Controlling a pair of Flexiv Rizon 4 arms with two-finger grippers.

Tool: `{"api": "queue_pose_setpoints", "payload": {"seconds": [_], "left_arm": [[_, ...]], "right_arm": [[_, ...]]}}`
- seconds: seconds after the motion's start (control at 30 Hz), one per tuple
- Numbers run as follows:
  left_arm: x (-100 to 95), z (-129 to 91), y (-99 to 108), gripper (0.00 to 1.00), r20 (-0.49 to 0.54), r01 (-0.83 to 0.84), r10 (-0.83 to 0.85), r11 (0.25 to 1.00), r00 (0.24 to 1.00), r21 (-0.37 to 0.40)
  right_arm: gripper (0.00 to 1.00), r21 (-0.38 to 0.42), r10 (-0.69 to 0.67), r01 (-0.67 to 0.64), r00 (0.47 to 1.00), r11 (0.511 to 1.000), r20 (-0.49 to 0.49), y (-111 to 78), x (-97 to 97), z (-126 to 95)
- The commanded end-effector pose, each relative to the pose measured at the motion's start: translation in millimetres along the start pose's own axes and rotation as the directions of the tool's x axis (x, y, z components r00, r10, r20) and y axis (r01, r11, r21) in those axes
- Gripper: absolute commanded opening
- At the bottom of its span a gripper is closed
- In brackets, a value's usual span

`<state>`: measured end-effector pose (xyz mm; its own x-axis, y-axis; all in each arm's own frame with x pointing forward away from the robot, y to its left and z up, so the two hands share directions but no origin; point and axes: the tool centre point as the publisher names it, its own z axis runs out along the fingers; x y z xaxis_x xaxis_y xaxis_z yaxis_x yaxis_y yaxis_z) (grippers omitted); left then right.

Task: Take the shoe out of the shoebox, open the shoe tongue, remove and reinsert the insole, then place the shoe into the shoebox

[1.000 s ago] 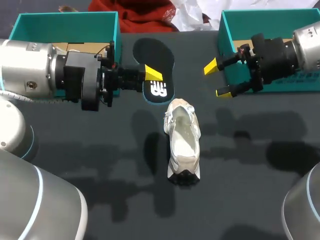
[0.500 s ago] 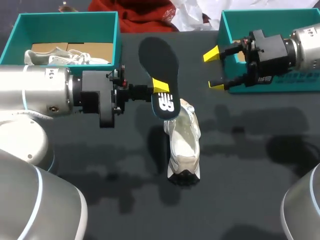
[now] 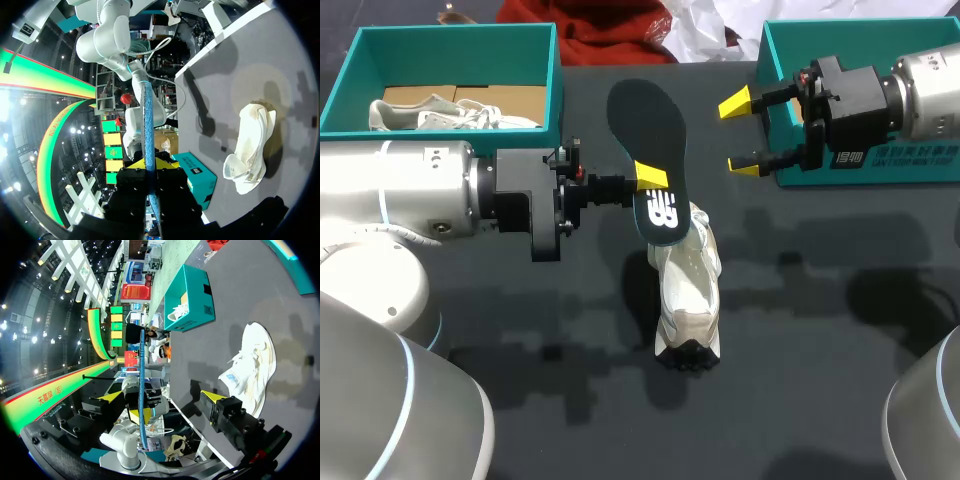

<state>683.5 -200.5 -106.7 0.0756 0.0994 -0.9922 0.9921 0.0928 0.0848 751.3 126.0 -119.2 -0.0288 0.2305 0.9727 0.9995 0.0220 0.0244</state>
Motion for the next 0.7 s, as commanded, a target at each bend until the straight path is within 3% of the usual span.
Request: {"api": "queue_pose_setpoints", "payload": {"seconds": [0.03,0.6,0.7], "left_arm": [[6.9,19,14,0.0,0.015,-0.019,0.019,1.0,1.0,0.023],[29.1,38,26,0.0,-0.004,-0.008,0.008,1.0,1.0,0.01],[31.9,38,27,0.0,-0.005,-0.006,0.006,1.0,1.0,0.005]], "right_arm": [[1.0,0.019,0.004,-0.004,1.0,1.0,-0.02,8.1,-1.2,20],[1.0,-0.013,0.003,-0.004,0.998,1.0,-0.063,-9.6,-3.6,51],[0.96,-0.019,0.005,-0.007,0.997,1.0,-0.072,-10.6,-4.4,52]]}}
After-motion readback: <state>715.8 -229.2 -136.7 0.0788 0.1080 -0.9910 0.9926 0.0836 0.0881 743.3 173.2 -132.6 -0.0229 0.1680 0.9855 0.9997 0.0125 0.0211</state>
